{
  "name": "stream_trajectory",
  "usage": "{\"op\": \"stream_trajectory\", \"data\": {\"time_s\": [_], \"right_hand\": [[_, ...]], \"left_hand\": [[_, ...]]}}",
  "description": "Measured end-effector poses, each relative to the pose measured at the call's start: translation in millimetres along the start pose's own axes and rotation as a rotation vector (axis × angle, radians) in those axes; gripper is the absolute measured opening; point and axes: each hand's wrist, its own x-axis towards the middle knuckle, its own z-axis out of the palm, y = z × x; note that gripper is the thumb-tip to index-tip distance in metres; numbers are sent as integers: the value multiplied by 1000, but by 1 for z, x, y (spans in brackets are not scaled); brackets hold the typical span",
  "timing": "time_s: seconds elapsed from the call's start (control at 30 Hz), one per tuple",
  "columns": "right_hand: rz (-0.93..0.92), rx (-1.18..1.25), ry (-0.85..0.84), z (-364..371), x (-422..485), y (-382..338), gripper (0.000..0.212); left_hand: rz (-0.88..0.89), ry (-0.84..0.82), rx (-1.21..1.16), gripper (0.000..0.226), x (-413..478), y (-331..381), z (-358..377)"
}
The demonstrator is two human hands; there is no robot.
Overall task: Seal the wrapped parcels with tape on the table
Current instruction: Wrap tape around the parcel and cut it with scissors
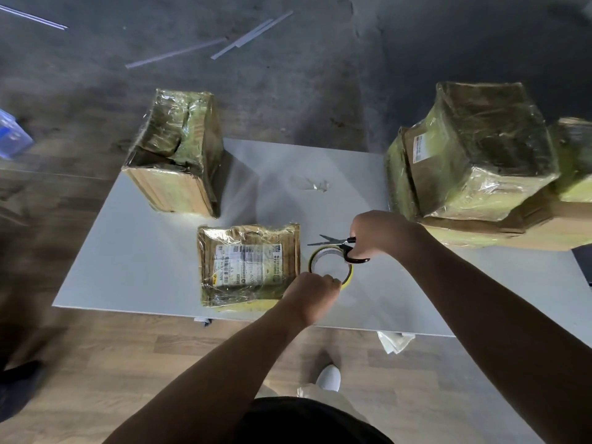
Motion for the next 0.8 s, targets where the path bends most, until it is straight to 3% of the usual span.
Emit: {"op": "stream_trajectory", "data": {"time_s": [0.6,0.7,0.8], "right_hand": [[-45,-159,-91,-21,-13,-34,23],[-53,-165,-95,-18,-5,-44,21],[-48,-188,-122,-19,2,-50,26]], "left_hand": [[11,-3,21,10,0,-4,12],[-7,-8,60,26,2,-6,14],[-26,-9,28,27,0,-6,10]]}}
